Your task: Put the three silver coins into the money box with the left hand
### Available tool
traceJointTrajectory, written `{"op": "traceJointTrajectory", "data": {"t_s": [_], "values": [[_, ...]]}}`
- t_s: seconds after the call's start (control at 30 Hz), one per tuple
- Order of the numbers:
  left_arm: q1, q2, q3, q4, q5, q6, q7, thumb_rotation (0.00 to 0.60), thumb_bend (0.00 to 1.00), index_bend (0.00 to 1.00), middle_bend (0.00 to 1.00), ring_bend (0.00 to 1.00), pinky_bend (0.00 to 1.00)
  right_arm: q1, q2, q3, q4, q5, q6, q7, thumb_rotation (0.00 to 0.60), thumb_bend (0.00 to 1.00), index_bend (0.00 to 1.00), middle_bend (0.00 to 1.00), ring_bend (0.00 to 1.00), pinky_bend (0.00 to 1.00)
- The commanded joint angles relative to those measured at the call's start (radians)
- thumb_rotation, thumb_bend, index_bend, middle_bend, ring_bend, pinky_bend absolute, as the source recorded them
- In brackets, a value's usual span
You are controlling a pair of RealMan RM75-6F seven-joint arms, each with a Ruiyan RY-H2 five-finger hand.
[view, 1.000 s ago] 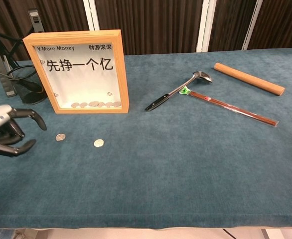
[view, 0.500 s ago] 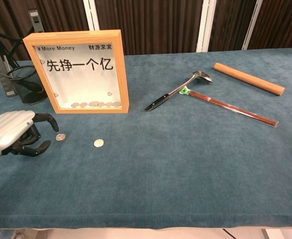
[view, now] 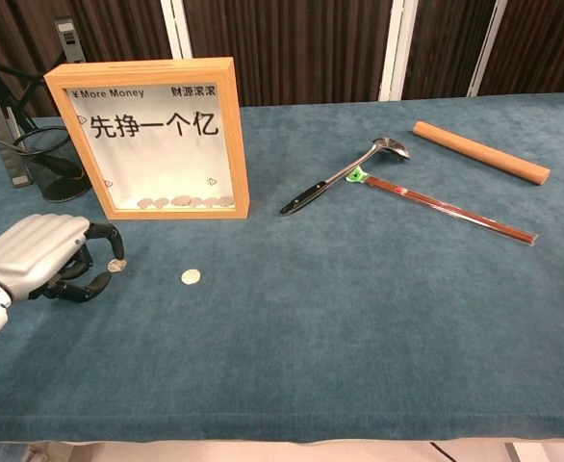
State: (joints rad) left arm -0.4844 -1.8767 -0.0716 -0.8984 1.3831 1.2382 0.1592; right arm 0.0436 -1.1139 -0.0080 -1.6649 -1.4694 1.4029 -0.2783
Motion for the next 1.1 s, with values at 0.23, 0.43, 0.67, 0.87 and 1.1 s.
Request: {"op": "traceJointTrajectory", "data": {"t_s": [0.23, 0.43, 0.67, 0.87, 1.1], "values": [[0.000, -0.009, -0.009, 0.023, -0.004, -0.022, 0.031, 0.600, 0.41, 0.43, 1.00, 1.00, 1.00, 0.000, 0.002, 0.000, -0.001, 0.001, 0.001, 0.002, 0.600, 0.15, 0.00, 0.00, 0.00, 0.00], [-0.001, -0.017, -0.016, 0.043, -0.004, -0.031, 0.048, 0.600, 0.41, 0.43, 1.00, 1.00, 1.00, -0.002, 0.003, -0.001, -0.001, -0.002, 0.005, 0.004, 0.600, 0.15, 0.00, 0.00, 0.00, 0.00], [0.000, -0.025, -0.016, 0.059, 0.008, -0.024, 0.056, 0.600, 0.41, 0.43, 1.00, 1.00, 1.00, -0.002, 0.003, 0.000, -0.002, -0.002, 0.005, 0.006, 0.600, 0.15, 0.00, 0.00, 0.00, 0.00], [-0.003, -0.030, -0.021, 0.062, 0.008, -0.034, 0.058, 0.600, 0.41, 0.43, 1.00, 1.00, 1.00, -0.002, 0.004, 0.001, -0.002, -0.001, 0.005, 0.008, 0.600, 0.15, 0.00, 0.00, 0.00, 0.00], [-0.008, -0.029, -0.027, 0.052, 0.008, -0.042, 0.067, 0.600, 0.41, 0.42, 1.00, 1.00, 1.00, -0.002, 0.006, 0.001, -0.003, -0.001, 0.006, 0.011, 0.600, 0.15, 0.00, 0.00, 0.00, 0.00]]}}
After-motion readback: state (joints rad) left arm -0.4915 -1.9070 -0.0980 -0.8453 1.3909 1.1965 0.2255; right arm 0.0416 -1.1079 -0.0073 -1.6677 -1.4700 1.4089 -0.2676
